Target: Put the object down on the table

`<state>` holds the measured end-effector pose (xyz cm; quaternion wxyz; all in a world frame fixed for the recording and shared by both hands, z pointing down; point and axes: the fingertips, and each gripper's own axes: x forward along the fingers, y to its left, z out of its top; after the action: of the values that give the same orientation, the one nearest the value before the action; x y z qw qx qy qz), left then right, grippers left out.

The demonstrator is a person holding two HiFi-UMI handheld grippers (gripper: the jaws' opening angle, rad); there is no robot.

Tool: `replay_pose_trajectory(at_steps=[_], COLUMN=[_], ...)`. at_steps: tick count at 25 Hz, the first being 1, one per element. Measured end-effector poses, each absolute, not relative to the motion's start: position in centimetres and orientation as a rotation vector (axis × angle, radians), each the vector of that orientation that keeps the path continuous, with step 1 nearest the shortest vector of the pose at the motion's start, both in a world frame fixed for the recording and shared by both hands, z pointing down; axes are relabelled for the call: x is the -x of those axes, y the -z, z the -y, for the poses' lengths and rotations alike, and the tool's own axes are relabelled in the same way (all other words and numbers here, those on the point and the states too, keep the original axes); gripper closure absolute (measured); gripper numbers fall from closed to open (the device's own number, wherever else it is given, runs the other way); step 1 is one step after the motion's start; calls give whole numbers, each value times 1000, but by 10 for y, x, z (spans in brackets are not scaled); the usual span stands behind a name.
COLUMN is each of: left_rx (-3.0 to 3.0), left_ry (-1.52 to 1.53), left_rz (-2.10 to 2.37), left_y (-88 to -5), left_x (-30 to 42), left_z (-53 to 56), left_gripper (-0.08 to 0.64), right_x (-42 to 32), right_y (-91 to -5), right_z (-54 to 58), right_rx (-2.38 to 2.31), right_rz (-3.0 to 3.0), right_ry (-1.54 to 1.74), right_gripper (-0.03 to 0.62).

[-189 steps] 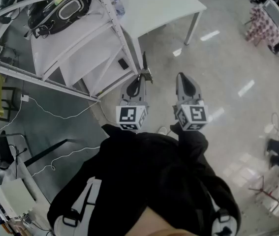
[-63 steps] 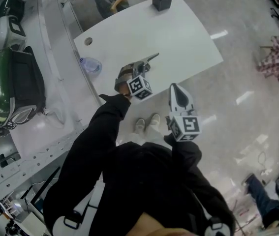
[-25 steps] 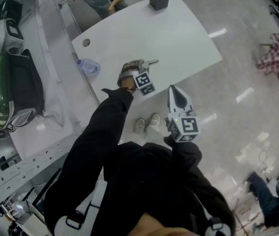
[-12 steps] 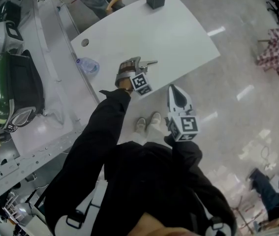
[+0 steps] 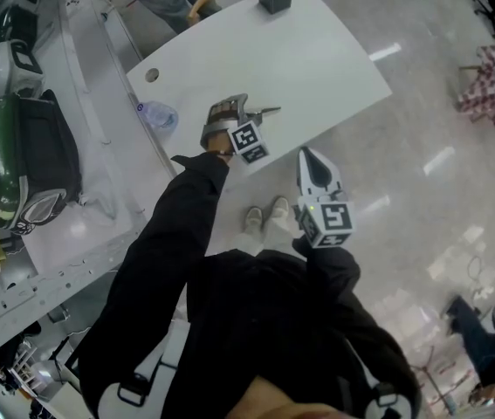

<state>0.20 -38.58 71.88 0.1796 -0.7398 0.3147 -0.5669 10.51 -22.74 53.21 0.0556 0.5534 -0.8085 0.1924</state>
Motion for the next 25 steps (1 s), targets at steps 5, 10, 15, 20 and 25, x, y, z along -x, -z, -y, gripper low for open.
replay_pose_trajectory(at_steps=[5,10,15,20,25], left_rx=[2108,2117,2129,2148,2159], left_ry=[1635,1686,1665,1620,1569], left_rz=[-837,-824,-848,-887,-920], left_y=[-713,-706,-700,-682,-666], left_x=[2,10,12,10,8], left_z=[373,361,354,355,352], left_gripper=[320,319,320,321,321], right_x=[-108,-108,-101,-107,-104], right_y=[-530,-527,-521,-519,-512], right_z=[228,229,224,220,215], right_rx=[-1688,-1706,-1697,-1723,-1737], right_rz=[2452,2451,2476,2454,2464], right_ry=[-586,-567,-555,-540,-525], right_gripper=[591,591,591,591,591])
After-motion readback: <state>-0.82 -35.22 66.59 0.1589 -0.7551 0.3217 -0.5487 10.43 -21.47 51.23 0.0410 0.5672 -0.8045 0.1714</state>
